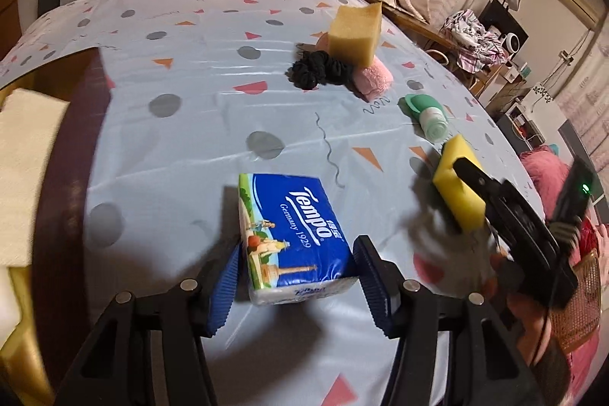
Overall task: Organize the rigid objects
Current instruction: 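Reach the left gripper to the blue Tempo tissue pack and grasp it, then carry the Tempo tissue pack into the gold tray and open the left gripper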
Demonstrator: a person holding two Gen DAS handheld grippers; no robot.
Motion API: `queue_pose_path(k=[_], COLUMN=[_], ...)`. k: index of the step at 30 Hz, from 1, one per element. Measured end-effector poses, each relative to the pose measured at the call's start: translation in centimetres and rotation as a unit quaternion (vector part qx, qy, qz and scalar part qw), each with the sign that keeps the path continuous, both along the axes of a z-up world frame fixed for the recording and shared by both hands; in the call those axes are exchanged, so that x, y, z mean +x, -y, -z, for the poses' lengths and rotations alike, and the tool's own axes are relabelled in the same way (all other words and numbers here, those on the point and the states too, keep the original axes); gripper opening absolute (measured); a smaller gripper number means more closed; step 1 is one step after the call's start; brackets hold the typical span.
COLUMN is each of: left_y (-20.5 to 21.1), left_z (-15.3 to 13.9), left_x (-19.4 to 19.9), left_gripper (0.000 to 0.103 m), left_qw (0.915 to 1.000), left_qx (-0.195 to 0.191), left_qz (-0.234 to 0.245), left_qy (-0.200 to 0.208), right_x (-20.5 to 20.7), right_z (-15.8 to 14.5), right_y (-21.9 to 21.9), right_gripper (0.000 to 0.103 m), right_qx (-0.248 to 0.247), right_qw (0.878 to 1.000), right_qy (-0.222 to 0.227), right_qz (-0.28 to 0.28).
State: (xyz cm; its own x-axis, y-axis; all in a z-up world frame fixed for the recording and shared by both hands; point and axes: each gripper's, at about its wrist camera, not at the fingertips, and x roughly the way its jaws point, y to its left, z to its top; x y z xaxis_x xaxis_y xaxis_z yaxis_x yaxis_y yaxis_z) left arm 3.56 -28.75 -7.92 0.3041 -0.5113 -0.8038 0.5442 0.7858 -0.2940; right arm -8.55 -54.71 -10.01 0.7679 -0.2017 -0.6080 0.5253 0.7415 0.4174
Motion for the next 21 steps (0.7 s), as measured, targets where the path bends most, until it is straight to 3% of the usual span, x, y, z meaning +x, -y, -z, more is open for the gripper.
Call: queue_pose_path(k=[9,17,19,21], left_y=[-6.4,-12.9,-14.5,-15.9], left_z=[-2.7,-4.9,-5.3,-5.5], left_x=[-2.1,-2.1,-1.9,-1.7], left_gripper=[0.056,0.051,0.029,0.030], left_qw=[0.9991,0.9946,0.9929,0.9909], left_qx=[-0.039,-0.082,-0.091,-0.105], left_qz=[-0.008,-0.059,-0.073,-0.082], left_qy=[0.017,0.022,0.022,0.016], right_x=[0.3,0.7,0.8,0.8], right_z=[-0.1,-0.1,-0.1,-0.1], right_y=[-0.3,-0.7,-0.7,-0.8], right_gripper=[0.085,0.085,0.085,0.085], right_qx=[-0.012,-0.026,-0.029,-0.032], right_qw=[1.000,0.999,0.999,0.999], right_qy=[-0.014,-0.031,-0.034,-0.038], right_qz=[0.000,-0.001,-0.001,-0.001])
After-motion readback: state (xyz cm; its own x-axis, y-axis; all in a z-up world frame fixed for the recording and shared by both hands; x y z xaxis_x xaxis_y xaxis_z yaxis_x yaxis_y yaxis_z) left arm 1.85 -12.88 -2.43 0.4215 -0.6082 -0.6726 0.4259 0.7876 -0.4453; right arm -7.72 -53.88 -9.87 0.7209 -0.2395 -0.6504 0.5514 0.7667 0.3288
